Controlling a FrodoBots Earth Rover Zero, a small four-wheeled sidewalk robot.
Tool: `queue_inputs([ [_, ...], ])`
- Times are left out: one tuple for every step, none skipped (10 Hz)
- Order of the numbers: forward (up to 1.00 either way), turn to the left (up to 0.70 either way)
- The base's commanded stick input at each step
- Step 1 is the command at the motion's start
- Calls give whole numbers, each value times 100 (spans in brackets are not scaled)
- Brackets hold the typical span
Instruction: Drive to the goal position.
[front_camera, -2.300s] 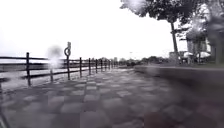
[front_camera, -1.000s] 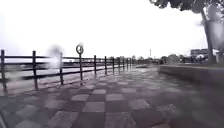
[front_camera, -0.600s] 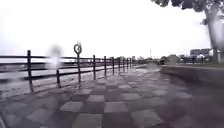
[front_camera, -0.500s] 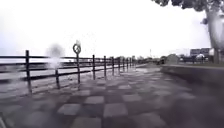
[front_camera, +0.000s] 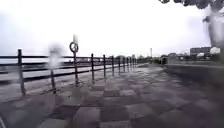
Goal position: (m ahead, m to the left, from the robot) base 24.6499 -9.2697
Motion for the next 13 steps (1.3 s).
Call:
queue_inputs([
  [100, 1],
  [100, 1],
  [100, 1],
  [100, 1],
  [100, 1],
  [100, 1],
  [100, 1],
  [100, 1],
  [100, 1],
  [100, 1],
  [100, 1],
  [100, 1],
  [100, 1],
])
